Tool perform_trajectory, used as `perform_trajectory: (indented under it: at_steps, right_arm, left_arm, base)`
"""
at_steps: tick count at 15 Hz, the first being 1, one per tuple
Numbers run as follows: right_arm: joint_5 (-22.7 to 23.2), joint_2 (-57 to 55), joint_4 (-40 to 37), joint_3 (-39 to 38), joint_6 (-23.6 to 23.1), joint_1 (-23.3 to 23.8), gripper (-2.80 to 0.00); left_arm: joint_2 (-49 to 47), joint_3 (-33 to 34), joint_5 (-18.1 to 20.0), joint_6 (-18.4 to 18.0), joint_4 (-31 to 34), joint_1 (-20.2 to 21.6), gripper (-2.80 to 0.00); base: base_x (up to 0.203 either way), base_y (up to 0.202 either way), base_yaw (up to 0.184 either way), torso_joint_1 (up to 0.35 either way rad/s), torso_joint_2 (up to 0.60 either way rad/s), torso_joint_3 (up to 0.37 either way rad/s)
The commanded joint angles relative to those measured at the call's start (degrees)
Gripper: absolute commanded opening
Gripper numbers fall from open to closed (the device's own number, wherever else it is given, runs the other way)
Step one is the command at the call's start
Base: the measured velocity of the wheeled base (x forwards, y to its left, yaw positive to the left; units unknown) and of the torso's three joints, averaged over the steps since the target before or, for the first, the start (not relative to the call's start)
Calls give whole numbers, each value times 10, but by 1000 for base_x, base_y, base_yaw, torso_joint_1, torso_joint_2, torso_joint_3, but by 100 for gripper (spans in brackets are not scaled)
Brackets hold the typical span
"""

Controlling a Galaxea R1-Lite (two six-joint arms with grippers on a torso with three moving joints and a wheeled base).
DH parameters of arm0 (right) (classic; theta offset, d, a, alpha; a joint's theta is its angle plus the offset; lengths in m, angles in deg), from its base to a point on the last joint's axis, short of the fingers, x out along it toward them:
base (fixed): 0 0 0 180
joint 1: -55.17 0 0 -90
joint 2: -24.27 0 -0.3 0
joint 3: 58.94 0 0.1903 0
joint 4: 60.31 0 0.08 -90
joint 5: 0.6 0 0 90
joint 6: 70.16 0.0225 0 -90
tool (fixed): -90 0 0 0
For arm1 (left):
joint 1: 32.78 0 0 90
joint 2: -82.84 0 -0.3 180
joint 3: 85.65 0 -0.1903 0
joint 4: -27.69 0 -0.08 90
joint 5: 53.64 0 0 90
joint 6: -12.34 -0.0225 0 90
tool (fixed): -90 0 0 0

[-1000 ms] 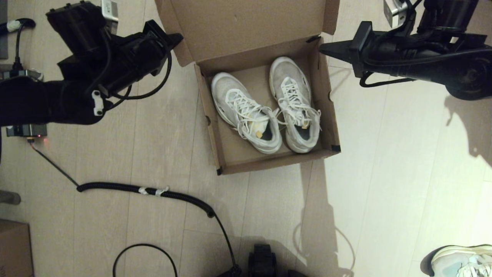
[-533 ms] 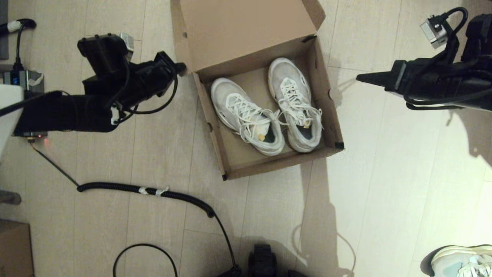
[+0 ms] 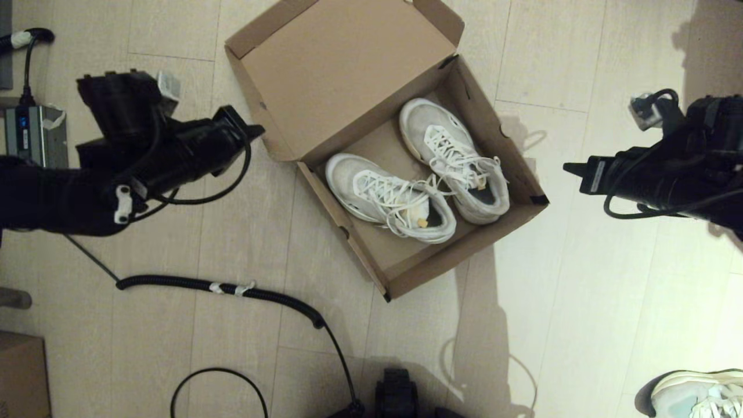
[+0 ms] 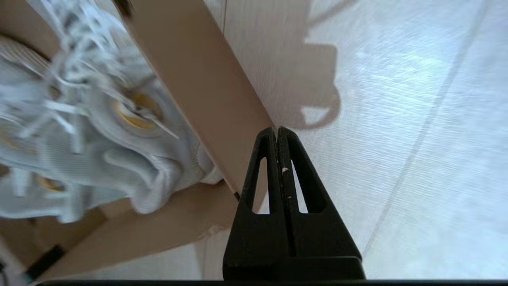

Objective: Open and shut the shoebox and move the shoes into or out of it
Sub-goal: Open the shoe box, then put the shoes out of the shoe box

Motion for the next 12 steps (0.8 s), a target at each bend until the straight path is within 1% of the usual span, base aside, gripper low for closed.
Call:
perform_trajectory:
  at_steps: [1, 2, 3, 4, 5, 7, 8, 9, 11, 12]
  right_arm:
    - [0, -47, 44, -23, -1, -1, -280]
    - [-2, -66, 83, -31, -2, -1, -280]
    - [-4, -83, 110, -35, -1, -1, -280]
    - [-4, -92, 125, -36, -2, -1, -280]
    - [-3, -96, 126, -31, -3, -1, -280]
    - [-2, -102, 126, -21, -9, -2, -280]
    - [3, -104, 126, -10, -12, -2, -280]
    - [10, -108, 125, 7, -12, -1, -280]
    - [15, -120, 123, 37, -15, -1, -280]
    - [17, -124, 122, 42, -23, -3, -280]
  left_arm:
    - [53, -35, 2, 1, 31, -2, -280]
    - [78, -52, 3, 1, 67, -5, -280]
    - [106, -51, 3, 1, 102, -10, -280]
    - [137, -30, 3, 0, 146, -14, -280]
    - [156, 13, 3, 0, 176, -17, -280]
    - [173, 106, 2, -9, 199, -20, -280]
    - [175, 152, 2, -17, 202, -21, -280]
    - [170, 193, 1, -24, 188, -21, -280]
    - [143, 244, -1, -33, 117, -23, -280]
    - [126, 254, -3, -34, 100, -26, -280]
  base:
    - [0, 0, 0, 0, 0, 0]
    - [0, 0, 0, 0, 0, 0]
    - [0, 0, 0, 0, 0, 0]
    - [0, 0, 0, 0, 0, 0]
    - [0, 0, 0, 0, 0, 0]
    - [0, 0, 0, 0, 0, 0]
    - [0, 0, 0, 0, 0, 0]
    - [0, 0, 0, 0, 0, 0]
    - [0, 0, 0, 0, 0, 0]
    - [0, 0, 0, 0, 0, 0]
